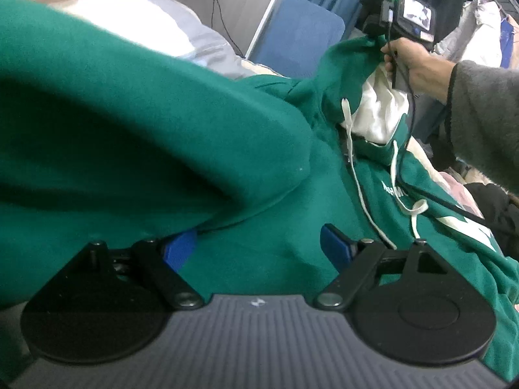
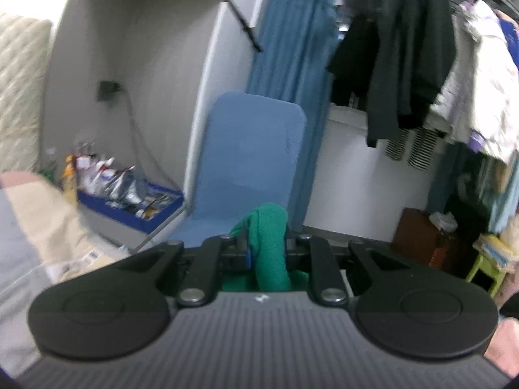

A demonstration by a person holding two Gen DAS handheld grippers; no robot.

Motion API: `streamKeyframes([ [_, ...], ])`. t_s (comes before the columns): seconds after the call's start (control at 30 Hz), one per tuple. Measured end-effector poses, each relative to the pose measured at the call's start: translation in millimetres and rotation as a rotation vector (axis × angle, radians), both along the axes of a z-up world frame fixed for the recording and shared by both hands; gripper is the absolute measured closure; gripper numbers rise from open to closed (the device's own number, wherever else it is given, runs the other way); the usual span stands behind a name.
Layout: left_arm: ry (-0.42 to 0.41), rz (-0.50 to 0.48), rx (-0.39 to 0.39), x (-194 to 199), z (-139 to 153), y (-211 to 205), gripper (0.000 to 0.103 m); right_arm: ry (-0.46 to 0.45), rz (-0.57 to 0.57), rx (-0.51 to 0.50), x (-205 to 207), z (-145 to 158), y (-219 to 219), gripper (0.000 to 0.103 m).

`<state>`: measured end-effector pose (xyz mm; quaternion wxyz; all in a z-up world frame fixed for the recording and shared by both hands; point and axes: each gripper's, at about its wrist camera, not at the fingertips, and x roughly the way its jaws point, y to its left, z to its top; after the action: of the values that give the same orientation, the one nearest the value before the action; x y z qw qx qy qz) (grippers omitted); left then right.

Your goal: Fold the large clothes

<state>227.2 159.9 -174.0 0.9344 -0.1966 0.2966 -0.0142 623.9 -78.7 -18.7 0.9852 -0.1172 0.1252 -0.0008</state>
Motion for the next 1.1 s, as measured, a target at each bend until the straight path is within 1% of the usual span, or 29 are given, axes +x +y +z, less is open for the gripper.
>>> streamKeyframes([
  [0.07, -0.002, 0.001, 0.014, 2.2, -4.2, -2.5, 0.017, 0.049, -0.007, 0.002, 8.0, -12.6, -4.0, 0.078],
  [0.1, -0.003, 0.003, 0.018, -0.9, -4.0, -5.5, 0.017, 0.084, 0.007, 0.033, 10.1, -16.7, -9.5, 0.077],
  [0.13, -0.004, 0.004, 0.022, 0.6, -4.0, -6.0, 0.017, 0.105, 0.023, 0.065, 9.8, -19.1, -15.4, 0.07],
  [0.17, -0.008, 0.005, 0.023, 1.5, -4.0, -6.6, 0.017, 0.123, 0.032, 0.098, 6.0, -22.6, -23.0, 0.055],
  [0.2, -0.01, 0.006, 0.023, 2.7, -3.6, -6.8, 0.017, 0.142, 0.031, 0.132, 1.0, -25.7, -30.0, 0.046],
  [0.23, -0.011, 0.006, 0.023, 3.6, -3.5, -7.2, 0.017, 0.16, 0.033, 0.171, -5.7, -28.3, -37.1, 0.032],
  [0.37, -0.01, 0.008, 0.004, 6.0, -1.3, -4.9, 0.017, 0.23, 0.013, 0.328, -44.6, -26.7, -73.0, 0.031],
  [0.4, -0.008, 0.012, -0.004, 5.2, -0.2, -3.5, 0.017, 0.239, 0.007, 0.366, -59.6, -24.5, -84.1, 0.031],
  [0.47, -0.005, 0.024, -0.019, 0.6, 3.0, -1.2, 0.017, 0.249, -0.025, 0.41, -90.5, -18.3, -103.5, 0.031],
  [0.6, 0.009, 0.05, -0.044, -12.5, 13.1, 4.5, 0.017, 0.278, -0.036, 0.486, -168.7, -6.9, -149.4, 0.031],
  [0.67, 0.012, 0.068, -0.054, -21.2, 21.2, 9.7, 0.017, 0.293, -0.051, 0.544, -211.5, -3.1, -178.9, 0.031],
  [0.7, 0.016, 0.075, -0.068, -22.6, 23.0, 12.0, 0.017, 0.314, -0.063, 0.566, -233.6, -0.9, -195.1, 0.031],
  [0.8, 0.022, 0.113, -0.113, -37.9, 32.2, 23.4, 0.017, 0.335, -0.122, 0.613, -293.1, 3.7, -242.1, 0.031],
  [0.87, 0.027, 0.163, -0.126, -50.1, 39.7, 31.7, 0.017, 0.347, -0.186, 0.671, -326.7, -0.2, -272.7, 0.029],
  [0.9, 0.031, 0.187, -0.13, -55.4, 43.8, 36.8, 0.017, 0.359, -0.224, 0.715, -342.9, -4.8, -288.8, 0.028],
  [0.97, 0.032, 0.23, -0.15, -65.0, 49.4, 47.3, 0.017, 0.363, -0.286, 0.793, -369.1, -16.1, -313.2, 0.018],
  [1.03, 0.042, 0.27, -0.196, -74.4, 52.3, 59.0, 0.017, 0.398, -0.342, 0.876, -384.8, -27.8, -332.5, 0.018],
  [1.1, 0.049, 0.311, -0.246, -86.5, 53.6, 69.7, 0.017, 0.433, -0.365, 0.951, -391.4, -37.5, -344.9, 0.018],
])
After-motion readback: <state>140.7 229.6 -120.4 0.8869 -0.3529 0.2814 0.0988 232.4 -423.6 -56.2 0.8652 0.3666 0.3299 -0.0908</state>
